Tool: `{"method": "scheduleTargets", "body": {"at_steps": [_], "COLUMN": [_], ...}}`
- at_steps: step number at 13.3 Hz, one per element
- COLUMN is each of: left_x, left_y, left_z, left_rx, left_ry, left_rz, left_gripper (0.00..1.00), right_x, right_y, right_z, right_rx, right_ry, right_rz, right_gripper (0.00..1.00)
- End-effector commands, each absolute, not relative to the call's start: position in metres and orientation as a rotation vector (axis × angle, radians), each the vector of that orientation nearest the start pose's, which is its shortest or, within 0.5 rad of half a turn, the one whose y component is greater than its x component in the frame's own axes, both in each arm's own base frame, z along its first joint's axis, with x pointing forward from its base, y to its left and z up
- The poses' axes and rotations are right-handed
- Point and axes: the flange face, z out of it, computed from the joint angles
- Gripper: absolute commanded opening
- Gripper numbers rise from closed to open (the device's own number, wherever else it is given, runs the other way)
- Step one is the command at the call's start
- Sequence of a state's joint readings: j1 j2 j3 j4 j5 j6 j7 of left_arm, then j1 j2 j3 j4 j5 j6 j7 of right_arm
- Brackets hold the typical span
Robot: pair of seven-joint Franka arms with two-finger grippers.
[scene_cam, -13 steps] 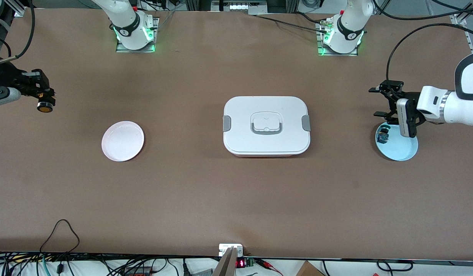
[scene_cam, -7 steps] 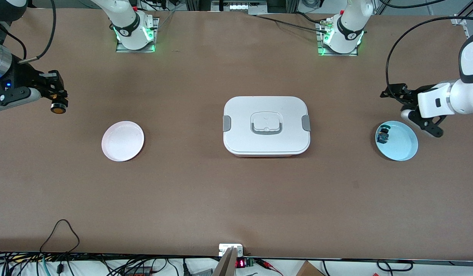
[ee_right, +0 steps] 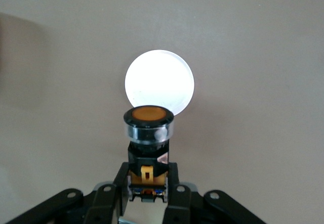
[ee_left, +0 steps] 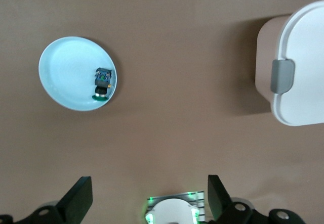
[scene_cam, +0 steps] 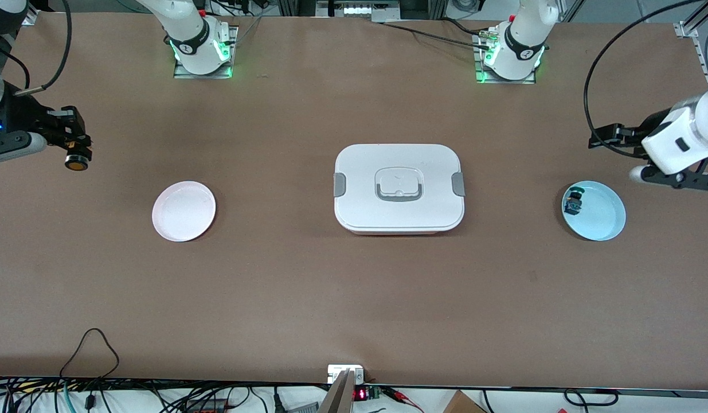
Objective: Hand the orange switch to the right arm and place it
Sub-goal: 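Lower the switch onto the white plate with the right gripper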
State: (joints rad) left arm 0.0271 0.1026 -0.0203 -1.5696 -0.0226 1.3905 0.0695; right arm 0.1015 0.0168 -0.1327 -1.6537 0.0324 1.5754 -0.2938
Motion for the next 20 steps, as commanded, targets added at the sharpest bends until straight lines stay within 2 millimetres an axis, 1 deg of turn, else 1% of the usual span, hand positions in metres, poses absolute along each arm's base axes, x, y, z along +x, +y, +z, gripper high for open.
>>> {"method": "scheduleTargets", "body": {"at_steps": [1,2,3,4,5,6,7,8,9,10,11,12,13,14,15,17,18,19,20], "left_x": [0.532,0.528,0.521,0.511,0.499,0.493,0.496,0.502,0.506,0.511,0.516,0.525,0.533,0.539,0.538,0.539,0.542,0.546,0.545], "left_y": [-0.002,0.008,0.017,0.018,0.017,0.016,0.016,0.017,0.022,0.024,0.024,0.018,0.010,0.004,0.008,0.011,0.016,0.016,0.012], "left_z": [0.580,0.580,0.581,0.577,0.572,0.570,0.569,0.571,0.582,0.597,0.607,0.609,0.608,0.607,0.608,0.609,0.611,0.613,0.615], "left_rx": [-3.161,-3.177,-3.185,-3.198,-3.206,-3.210,-3.210,-3.208,-3.212,-3.206,-3.186,-3.173,-3.169,-3.171,-3.174,-3.187,-3.188,-3.188,-3.187], "left_ry": [-0.029,-0.063,-0.092,-0.091,-0.084,-0.035,0.008,-0.010,-0.065,-0.162,-0.253,-0.277,-0.252,-0.225,-0.201,0.005,0.068,0.082,0.090], "left_rz": [0.405,0.389,0.357,0.313,0.229,0.202,0.208,0.209,0.183,0.154,0.156,0.162,0.162,0.160,0.157,0.137,0.101,0.052,0.045], "left_gripper": [1.00,1.00,1.00,1.00,1.00,1.00,1.00,1.00,1.00,1.00,1.00,1.00,1.00,1.00,1.00,1.00,1.00,1.00,1.00], "right_x": [0.552,0.555,0.560,0.562,0.561,0.558,0.556,0.557,0.557,0.560,0.563,0.566,0.567,0.569,0.569,0.570,0.572,0.572,0.572], "right_y": [-0.014,-0.014,-0.014,-0.014,-0.015,-0.015,-0.016,-0.015,-0.014,-0.012,-0.012,-0.011,-0.006,-0.001,0.002,0.014,0.023,0.027,0.033], "right_z": [0.575,0.566,0.548,0.525,0.496,0.467,0.447,0.427,0.409,0.393,0.380,0.368,0.355,0.344,0.332,0.310,0.303,0.294,0.287], "right_rx": [-3.067,-3.067,-3.067,-3.070,-3.072,-3.074,-3.077,-3.075,-3.061,-3.052,-3.052,-3.054,-3.040,-3.036,-3.040,-3.035,-3.041,-3.046,-3.047], "right_ry": [-0.418,-0.415,-0.408,-0.403,-0.392,-0.386,-0.381,-0.360,-0.320,-0.305,-0.301,-0.260,-0.222,-0.213,-0.199,-0.167,-0.174,-0.149,-0.162], "right_rz": [0.131,0.147,0.152,0.138,0.133,0.119,0.108,0.106,0.127,0.136,0.134,0.141,0.149,0.149,0.152,0.196,0.185,0.199,0.214], "right_gripper": [0.00,0.00,0.00,0.00,0.00,0.00,0.00,0.00,0.00,0.00,0.00,0.00,0.00,0.00,0.00,0.00,0.00,0.00,0.00]}}
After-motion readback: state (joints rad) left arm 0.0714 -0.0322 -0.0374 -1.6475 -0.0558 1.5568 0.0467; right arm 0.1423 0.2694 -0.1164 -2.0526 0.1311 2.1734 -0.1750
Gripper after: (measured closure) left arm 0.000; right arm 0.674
